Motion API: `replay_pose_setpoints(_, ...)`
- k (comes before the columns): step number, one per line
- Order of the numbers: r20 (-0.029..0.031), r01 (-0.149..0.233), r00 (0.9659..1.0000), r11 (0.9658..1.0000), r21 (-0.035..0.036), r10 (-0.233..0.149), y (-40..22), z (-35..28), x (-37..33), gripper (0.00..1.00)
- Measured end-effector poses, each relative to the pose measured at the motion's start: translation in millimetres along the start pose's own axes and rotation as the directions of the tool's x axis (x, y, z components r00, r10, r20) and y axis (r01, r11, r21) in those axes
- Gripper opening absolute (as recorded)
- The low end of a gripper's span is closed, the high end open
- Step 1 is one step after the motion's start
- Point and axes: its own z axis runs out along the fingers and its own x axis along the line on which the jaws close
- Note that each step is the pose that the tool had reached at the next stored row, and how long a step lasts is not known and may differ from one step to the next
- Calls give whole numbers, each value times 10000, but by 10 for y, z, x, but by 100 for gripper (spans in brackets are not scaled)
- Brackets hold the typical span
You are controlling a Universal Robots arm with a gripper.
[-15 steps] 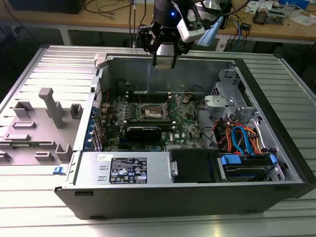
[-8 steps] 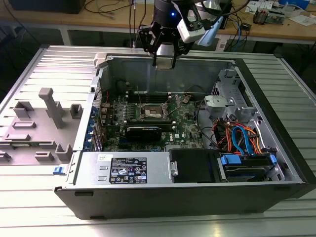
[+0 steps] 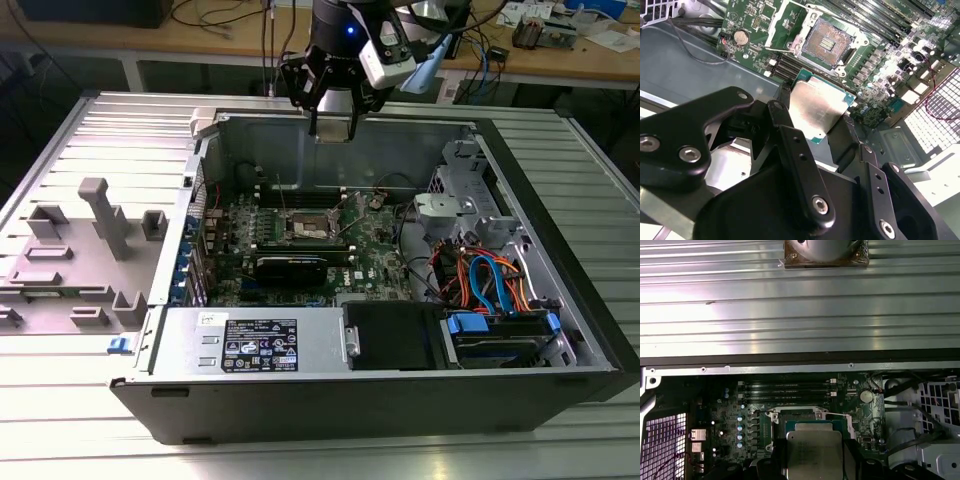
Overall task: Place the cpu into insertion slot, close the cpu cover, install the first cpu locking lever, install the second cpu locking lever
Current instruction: 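Place the cpu into insertion slot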
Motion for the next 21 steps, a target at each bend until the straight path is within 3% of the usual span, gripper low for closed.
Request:
replay_pose_setpoints(8, 0, -1, 10000, 10000, -1, 1, -54, -4, -1, 54)
replay_pose_setpoints(21, 1, -1, 10000, 10000, 0, 1, -89, -5, -2, 54)
